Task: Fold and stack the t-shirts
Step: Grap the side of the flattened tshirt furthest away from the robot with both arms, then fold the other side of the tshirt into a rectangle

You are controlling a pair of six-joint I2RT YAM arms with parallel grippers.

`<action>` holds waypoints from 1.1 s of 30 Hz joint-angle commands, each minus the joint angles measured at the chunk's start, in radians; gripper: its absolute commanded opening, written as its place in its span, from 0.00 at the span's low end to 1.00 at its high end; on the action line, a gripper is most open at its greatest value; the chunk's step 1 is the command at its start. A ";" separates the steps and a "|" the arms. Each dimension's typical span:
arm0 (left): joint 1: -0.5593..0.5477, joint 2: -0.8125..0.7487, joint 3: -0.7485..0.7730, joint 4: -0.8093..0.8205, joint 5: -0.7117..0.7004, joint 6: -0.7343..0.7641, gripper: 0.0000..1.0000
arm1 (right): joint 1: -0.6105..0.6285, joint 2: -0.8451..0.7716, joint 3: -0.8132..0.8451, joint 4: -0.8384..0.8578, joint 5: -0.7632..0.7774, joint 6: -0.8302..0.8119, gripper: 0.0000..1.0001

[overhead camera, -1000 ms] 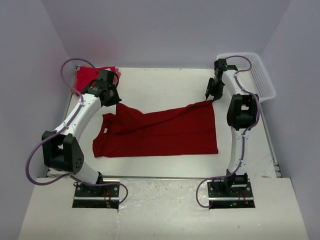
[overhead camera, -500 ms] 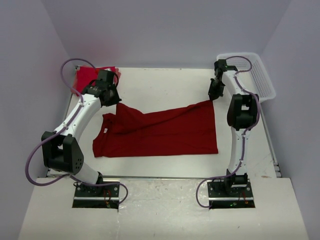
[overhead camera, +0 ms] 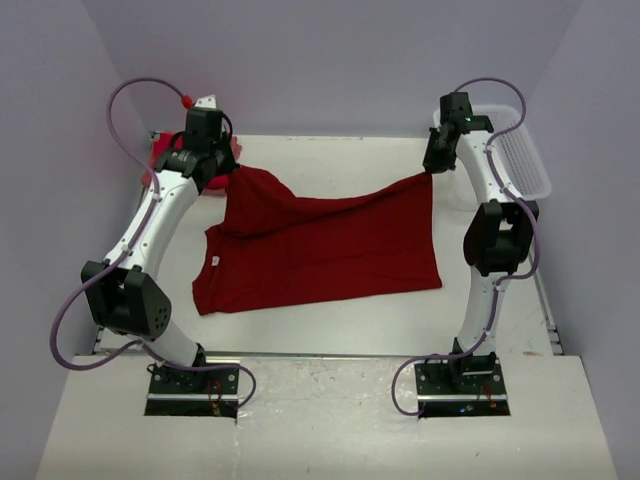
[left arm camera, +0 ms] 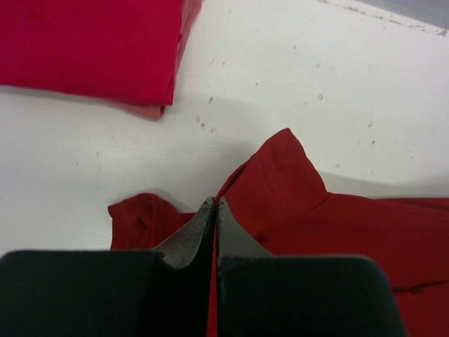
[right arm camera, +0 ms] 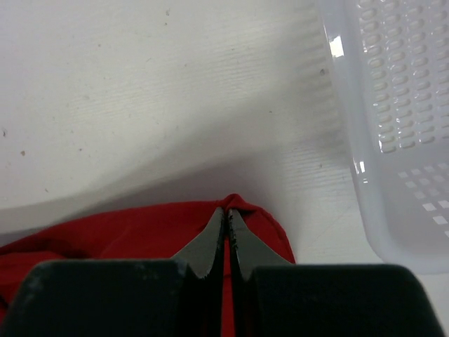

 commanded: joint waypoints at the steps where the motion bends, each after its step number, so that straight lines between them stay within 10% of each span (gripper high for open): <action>1: 0.001 0.042 0.070 0.063 -0.020 0.084 0.00 | -0.001 -0.032 0.011 0.014 0.020 -0.036 0.00; 33: 0.001 0.235 0.275 0.256 0.140 0.362 0.00 | 0.002 -0.018 -0.067 0.053 0.020 -0.051 0.02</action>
